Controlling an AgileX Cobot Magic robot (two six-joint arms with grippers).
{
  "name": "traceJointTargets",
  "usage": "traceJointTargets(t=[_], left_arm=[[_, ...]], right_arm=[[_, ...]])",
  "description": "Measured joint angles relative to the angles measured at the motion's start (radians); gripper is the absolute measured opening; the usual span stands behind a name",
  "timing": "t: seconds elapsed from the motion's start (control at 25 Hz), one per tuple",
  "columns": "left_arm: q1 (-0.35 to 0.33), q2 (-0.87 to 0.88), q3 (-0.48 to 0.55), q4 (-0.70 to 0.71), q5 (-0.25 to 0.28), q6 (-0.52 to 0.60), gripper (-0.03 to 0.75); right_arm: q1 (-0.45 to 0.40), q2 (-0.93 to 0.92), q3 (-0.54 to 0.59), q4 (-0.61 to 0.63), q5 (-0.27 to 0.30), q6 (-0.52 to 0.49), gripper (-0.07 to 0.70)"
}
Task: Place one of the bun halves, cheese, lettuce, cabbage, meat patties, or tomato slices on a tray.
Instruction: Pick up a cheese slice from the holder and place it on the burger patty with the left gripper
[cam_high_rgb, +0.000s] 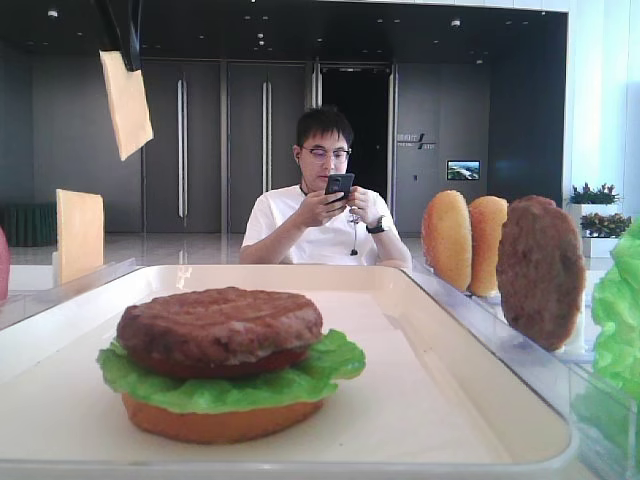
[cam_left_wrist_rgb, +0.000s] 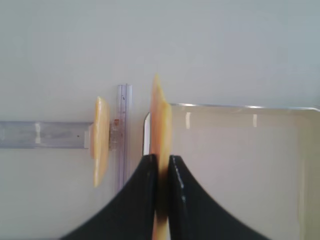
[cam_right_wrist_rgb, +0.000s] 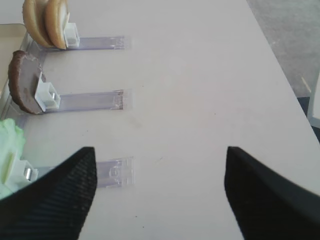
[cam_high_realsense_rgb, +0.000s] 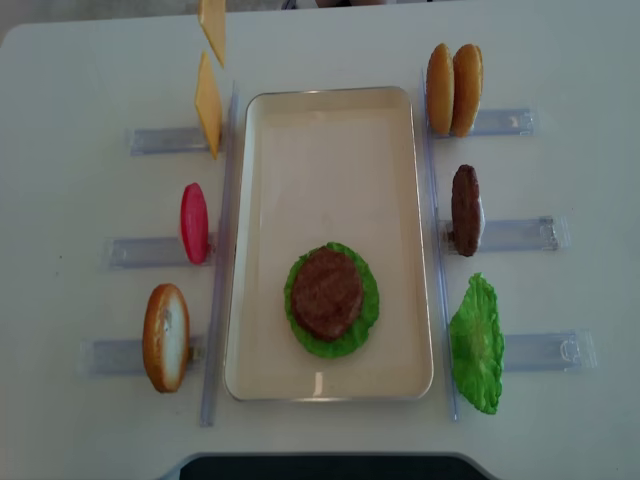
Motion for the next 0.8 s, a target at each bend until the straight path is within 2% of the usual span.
traceJointTargets(t=[0.16, 0.56, 0.8], left_arm=[[-0.011, -0.061, 0.090, -0.002, 0.000, 0.000, 0.032], [-0.013, -0.348, 0.505, -0.008, 0.000, -0.027, 0.032], [-0.013, -0.552, 0.709, -0.008, 0.000, -0.063, 0.032]], right_arm=[[0.000, 0.000, 0.000, 0.000, 0.000, 0.000, 0.535], [0.000, 0.000, 0.000, 0.000, 0.000, 0.000, 0.535], [0.000, 0.000, 0.000, 0.000, 0.000, 0.000, 0.535]])
